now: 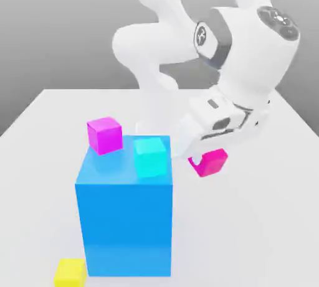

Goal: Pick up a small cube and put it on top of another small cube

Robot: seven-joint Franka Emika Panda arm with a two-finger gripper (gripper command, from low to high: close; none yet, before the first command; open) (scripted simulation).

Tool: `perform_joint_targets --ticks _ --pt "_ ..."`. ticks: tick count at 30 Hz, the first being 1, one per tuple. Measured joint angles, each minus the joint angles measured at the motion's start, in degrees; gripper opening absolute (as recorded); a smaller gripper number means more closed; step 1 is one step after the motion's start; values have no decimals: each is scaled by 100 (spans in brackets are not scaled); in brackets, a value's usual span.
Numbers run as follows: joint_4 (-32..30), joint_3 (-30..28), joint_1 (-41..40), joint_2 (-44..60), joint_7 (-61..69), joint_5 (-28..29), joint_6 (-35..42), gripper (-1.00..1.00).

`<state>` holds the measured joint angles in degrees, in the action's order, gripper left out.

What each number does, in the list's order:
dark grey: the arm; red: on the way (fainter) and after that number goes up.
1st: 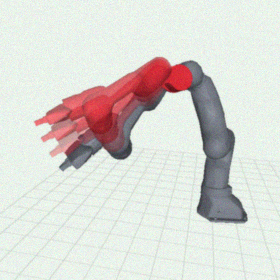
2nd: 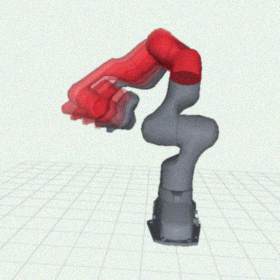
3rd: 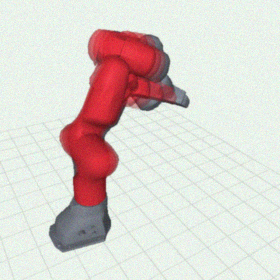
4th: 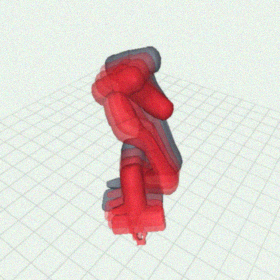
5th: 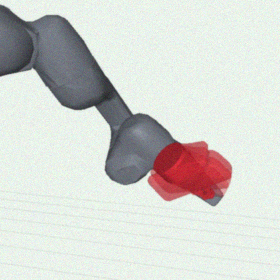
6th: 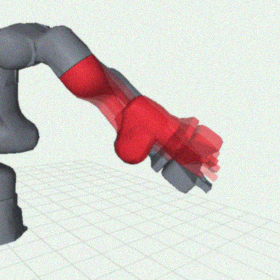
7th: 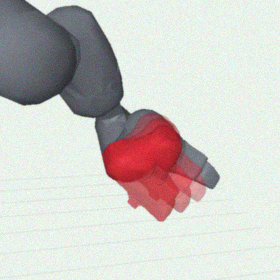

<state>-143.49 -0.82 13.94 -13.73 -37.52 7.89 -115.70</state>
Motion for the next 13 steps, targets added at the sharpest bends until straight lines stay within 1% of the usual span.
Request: perform_joint_targets --ticks 3,4,6,8,9,13 --pt "531 -433 -427 -524 -232 -272 306 -100" --pt "616 -552 -562 -657 -412 -370 245 -100" --pt "537 -672 -709 -695 -614 -478 -88 -100" --pt "282 -712 -753 -564 -656 -509 -548 -100" --pt "150 -722 -764 -487 -659 -517 -767 100" --pt "150 -722 -764 -487 -659 -517 -767 100"
